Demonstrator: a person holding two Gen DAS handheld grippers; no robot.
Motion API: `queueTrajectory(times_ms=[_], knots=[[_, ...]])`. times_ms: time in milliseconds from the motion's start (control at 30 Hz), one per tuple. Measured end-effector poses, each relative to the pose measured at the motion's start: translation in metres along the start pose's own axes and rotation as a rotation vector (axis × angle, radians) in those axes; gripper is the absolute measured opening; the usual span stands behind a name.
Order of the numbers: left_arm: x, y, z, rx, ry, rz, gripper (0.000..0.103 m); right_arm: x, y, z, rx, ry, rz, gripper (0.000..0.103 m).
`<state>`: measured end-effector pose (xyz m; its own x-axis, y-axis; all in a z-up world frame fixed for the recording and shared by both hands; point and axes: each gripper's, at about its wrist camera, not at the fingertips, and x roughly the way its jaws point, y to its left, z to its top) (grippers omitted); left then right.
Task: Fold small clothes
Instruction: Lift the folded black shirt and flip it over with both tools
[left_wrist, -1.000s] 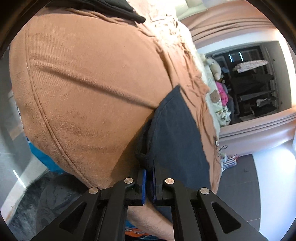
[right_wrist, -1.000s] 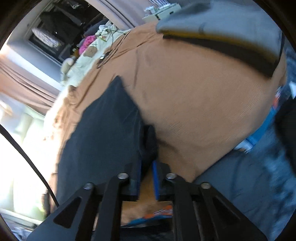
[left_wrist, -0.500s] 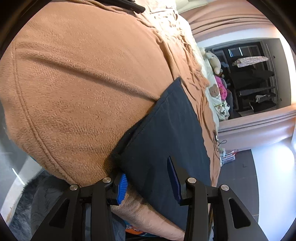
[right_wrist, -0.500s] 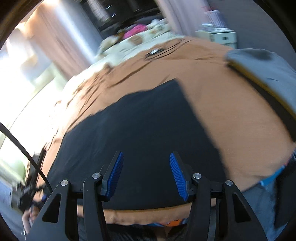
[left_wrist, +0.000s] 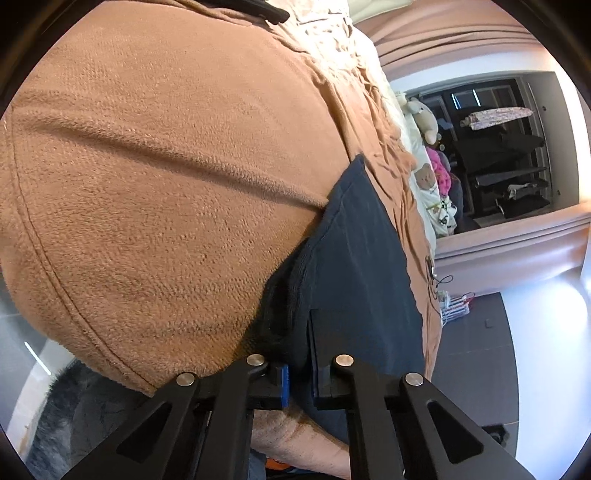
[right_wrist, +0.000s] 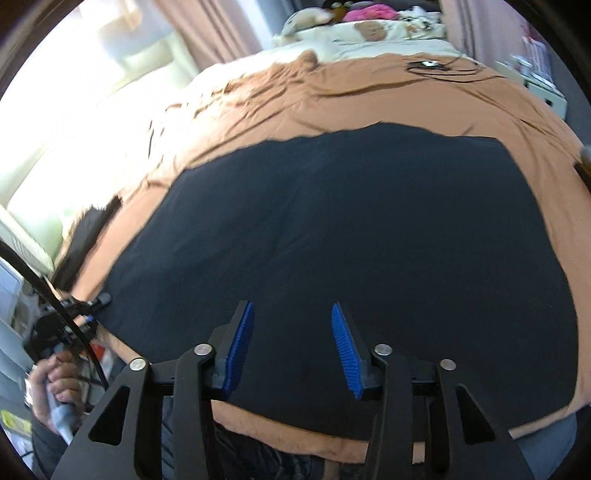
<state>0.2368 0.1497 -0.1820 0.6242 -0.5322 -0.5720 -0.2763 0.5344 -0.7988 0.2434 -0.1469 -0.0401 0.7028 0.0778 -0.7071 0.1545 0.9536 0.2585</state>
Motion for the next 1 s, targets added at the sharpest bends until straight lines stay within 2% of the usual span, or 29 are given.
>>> queueTrajectory(times_ms=[100, 133, 300, 600, 833, 1000], knots=[[0.000, 0.000, 0.000, -0.001, -0.001, -0.003, 0.008, 0.026, 0.014, 0.011, -0.019, 0.057, -0.010, 0.026], [0.001, 0.001, 0.001, -0.006, 0.002, -0.005, 0.008, 0.035, 0.019, 0.015, -0.025, 0.076, -0.015, 0.025], [0.002, 0.004, 0.002, -0.016, 0.008, -0.013, 0.008, 0.072, 0.029, 0.041, -0.039, 0.130, -0.061, 0.024], [0.001, 0.006, 0.002, -0.035, -0.002, -0.012, 0.008, 0.126, 0.034, 0.110, -0.047, 0.149, -0.142, 0.020], [0.000, 0.009, 0.001, -0.058, -0.013, -0.007, 0.008, 0.163, 0.035, 0.161, -0.050, 0.160, -0.158, 0.019], [0.000, 0.012, 0.001, -0.078, -0.004, -0.013, 0.008, 0.184, 0.029, 0.185, -0.049, 0.164, -0.176, 0.019]])
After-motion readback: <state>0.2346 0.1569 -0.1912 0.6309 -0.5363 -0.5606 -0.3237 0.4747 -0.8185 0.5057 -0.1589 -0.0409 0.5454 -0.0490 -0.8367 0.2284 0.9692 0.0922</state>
